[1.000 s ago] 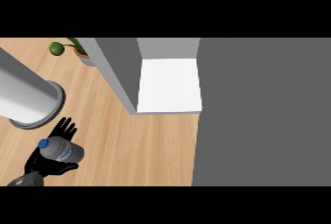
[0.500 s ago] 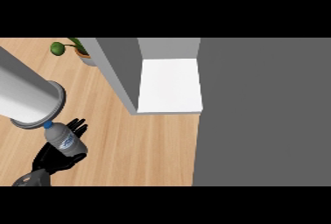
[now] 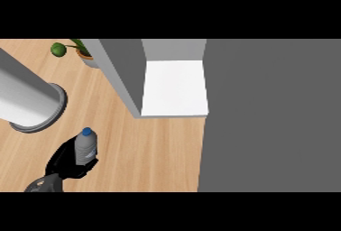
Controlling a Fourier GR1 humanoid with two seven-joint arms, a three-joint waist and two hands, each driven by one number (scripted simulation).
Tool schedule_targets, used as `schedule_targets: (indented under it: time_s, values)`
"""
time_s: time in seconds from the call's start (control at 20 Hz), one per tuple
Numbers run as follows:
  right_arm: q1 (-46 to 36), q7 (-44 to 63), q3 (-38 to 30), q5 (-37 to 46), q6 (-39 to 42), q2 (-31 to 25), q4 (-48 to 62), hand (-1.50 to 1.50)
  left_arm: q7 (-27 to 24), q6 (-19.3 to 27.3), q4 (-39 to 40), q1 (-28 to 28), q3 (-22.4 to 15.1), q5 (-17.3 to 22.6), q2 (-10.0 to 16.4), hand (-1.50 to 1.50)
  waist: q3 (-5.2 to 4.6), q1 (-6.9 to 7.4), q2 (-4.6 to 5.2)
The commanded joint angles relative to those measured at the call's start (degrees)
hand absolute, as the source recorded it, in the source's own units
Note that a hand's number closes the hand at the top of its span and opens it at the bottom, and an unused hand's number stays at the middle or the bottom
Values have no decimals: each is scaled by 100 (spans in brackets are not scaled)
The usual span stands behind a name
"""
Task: Pick up the bottled water, place it into the cabinet and close the cabinet
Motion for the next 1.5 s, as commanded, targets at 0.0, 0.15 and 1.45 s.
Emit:
schedule_targets:
  time_s: [0.0, 0.15, 1.45]
  values:
    - [-216, 208, 70, 74, -143, 64, -16, -150, -689, -765, 54, -1, -95, -27, -18, 150, -9, 14, 13]
    - [67, -72, -275, -267, 154, -203, 66, -150, -792, -662, -286, 180, -138, 39, -13, 150, 1, 29, -12]
    - [-303, 2, 245, 132, -265, 11, 334, -150, 1753, 1477, -3436, 677, -371, 1903, -1476, 150, 14, 124, -42]
